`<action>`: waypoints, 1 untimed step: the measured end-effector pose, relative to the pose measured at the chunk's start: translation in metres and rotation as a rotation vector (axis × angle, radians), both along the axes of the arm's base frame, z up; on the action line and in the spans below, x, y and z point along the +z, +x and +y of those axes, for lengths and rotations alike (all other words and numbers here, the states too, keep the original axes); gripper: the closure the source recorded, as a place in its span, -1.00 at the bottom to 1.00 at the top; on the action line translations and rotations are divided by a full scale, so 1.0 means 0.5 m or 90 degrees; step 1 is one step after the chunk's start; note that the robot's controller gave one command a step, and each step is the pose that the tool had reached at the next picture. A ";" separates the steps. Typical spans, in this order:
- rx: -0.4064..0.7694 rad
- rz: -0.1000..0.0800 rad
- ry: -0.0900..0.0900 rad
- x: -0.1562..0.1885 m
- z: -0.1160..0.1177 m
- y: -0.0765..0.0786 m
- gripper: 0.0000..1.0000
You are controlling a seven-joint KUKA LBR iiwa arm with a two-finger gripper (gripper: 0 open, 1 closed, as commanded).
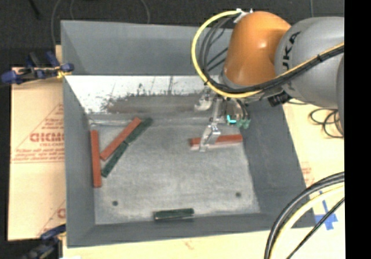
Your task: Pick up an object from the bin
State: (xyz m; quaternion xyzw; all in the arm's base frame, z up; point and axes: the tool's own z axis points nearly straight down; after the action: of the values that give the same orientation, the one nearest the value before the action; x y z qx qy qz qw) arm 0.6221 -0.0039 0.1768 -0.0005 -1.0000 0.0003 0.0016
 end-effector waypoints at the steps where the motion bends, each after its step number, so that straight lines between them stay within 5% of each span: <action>1: 0.000 -0.005 0.000 0.010 0.000 0.003 -1.00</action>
Offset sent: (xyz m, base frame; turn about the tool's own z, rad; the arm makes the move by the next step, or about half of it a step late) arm 0.0128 -0.0672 -0.1068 -0.0021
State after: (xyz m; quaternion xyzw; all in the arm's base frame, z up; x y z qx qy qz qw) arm 0.6237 -0.0040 0.1819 -0.0006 -1.0000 0.0004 -0.0022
